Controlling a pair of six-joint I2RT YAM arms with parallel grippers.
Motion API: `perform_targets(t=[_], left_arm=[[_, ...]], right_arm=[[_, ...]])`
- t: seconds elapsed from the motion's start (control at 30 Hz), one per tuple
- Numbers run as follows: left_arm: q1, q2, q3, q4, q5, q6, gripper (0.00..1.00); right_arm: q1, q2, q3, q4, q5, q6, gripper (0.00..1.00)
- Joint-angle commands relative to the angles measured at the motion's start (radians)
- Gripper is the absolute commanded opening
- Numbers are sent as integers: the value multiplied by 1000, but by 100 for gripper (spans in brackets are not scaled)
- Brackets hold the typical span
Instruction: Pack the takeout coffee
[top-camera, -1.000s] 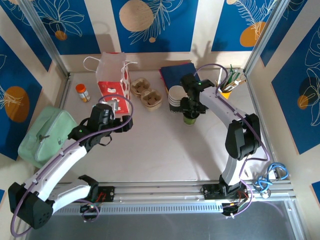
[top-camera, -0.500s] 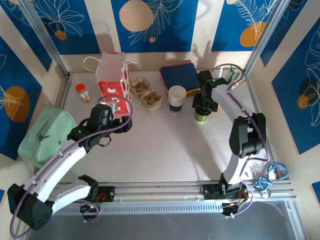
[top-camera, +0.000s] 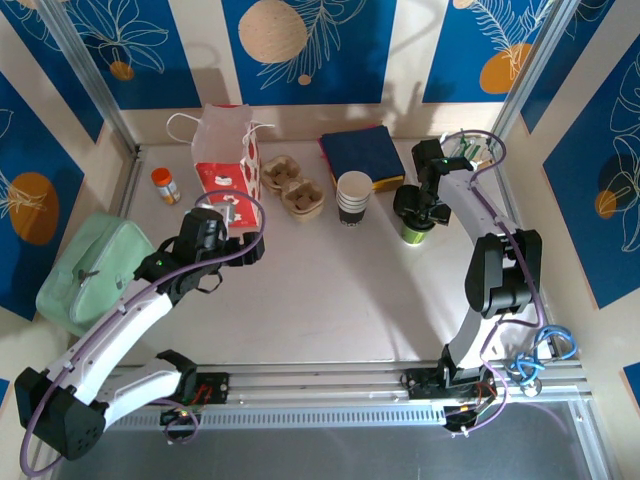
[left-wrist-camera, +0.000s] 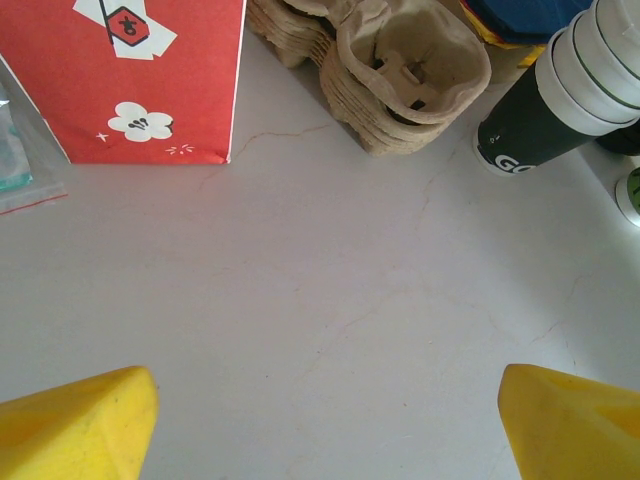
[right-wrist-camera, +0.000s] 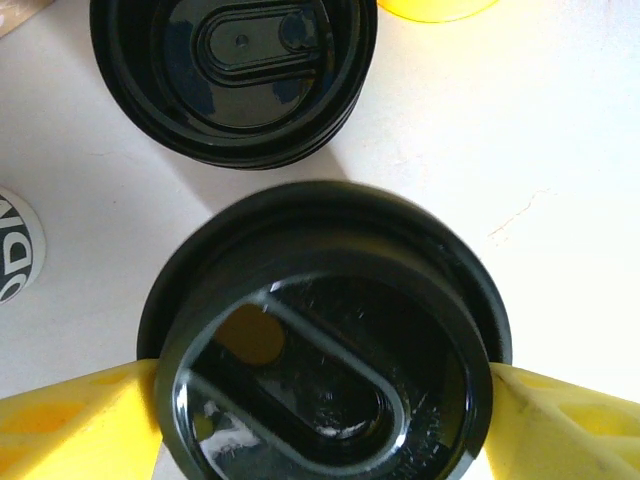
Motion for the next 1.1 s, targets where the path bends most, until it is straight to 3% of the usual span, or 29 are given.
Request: perform_targets(t=[0.0, 0.6, 0.9, 1.07], left_arm=[[13, -21, 26, -31, -8, -9, 88], [13, -42, 40, -46, -3, -19, 88], [13, -45, 58, -50, 12, -28, 88], [13, -29, 73, -33, 34, -43, 87]], right_arm=[[-6, -27, -3, -12, -44, -18, 82], [-25, -124, 113, -117, -85, -55, 86], [-18, -295, 65, -89, -229, -55, 86], [1, -411, -31, 16, -370, -62, 86]])
